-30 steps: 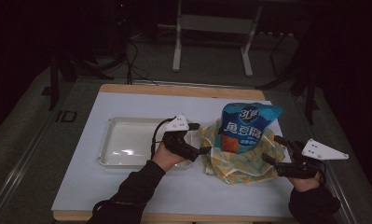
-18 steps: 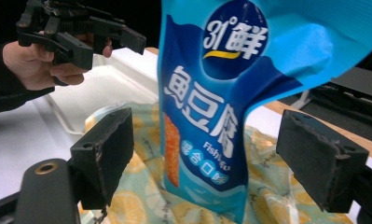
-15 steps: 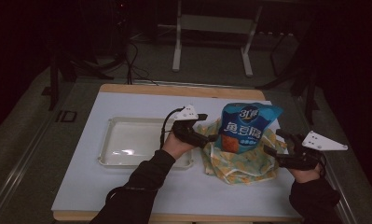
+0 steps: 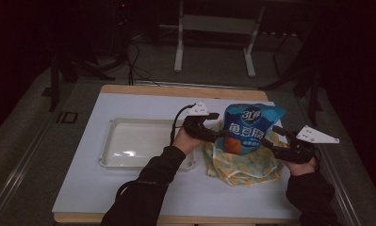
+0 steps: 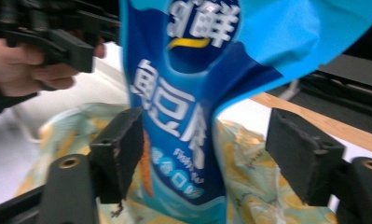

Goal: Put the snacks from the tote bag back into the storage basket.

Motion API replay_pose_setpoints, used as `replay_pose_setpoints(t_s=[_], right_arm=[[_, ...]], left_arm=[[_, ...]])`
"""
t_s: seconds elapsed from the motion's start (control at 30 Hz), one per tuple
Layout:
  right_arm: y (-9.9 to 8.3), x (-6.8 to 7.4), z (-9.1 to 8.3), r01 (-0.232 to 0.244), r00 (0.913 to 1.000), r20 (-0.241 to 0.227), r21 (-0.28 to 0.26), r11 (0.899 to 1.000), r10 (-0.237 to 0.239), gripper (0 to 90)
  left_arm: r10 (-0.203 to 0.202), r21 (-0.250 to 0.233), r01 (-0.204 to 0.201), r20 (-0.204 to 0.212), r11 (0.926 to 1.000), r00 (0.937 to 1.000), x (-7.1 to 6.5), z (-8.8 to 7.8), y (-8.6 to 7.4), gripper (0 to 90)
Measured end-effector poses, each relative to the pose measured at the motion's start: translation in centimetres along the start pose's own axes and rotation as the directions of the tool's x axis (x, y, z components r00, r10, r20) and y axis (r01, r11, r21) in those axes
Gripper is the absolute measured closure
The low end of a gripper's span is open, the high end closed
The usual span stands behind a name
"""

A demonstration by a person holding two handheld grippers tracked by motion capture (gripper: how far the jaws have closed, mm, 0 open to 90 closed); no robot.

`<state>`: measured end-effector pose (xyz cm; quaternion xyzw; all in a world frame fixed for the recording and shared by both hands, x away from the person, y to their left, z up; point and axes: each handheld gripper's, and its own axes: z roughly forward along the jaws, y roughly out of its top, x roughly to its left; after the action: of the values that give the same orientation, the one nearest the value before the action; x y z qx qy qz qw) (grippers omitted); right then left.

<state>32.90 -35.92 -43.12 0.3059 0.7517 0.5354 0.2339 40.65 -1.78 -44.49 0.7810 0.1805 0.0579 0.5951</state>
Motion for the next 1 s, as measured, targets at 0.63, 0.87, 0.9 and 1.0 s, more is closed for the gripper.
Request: replay_pose_setpoints(t_s=[0.63,0.87,0.9,1.0], right_arm=[[-0.8,-0.5,2.6,-0.022,0.9996,0.016,0.031,0.999,0.021,54.4],[-0.7,-0.5,2.9,0.001,0.9996,0.028,0.040,0.999,-0.002,66.7],[-0.7,-0.5,3.0,0.007,0.9996,0.028,0.042,0.999,-0.008,67.7],[-0.5,-0.4,3.2,0.013,0.9995,0.027,0.045,0.999,-0.014,72.3]], left_arm=[[-0.006,0.028,0.006,0.014,0.9996,0.9999,0.2,2.4,0.2,51.2],[-0.006,0.036,0.005,0.025,0.9994,0.9997,0.1,3.2,0.3,62.8],[-0.007,0.036,0.006,0.035,0.9993,0.9994,0.1,3.2,0.4,67.5],[0.002,0.042,-0.003,0.021,0.9991,0.9998,-0.2,3.5,0.5,70.6]])
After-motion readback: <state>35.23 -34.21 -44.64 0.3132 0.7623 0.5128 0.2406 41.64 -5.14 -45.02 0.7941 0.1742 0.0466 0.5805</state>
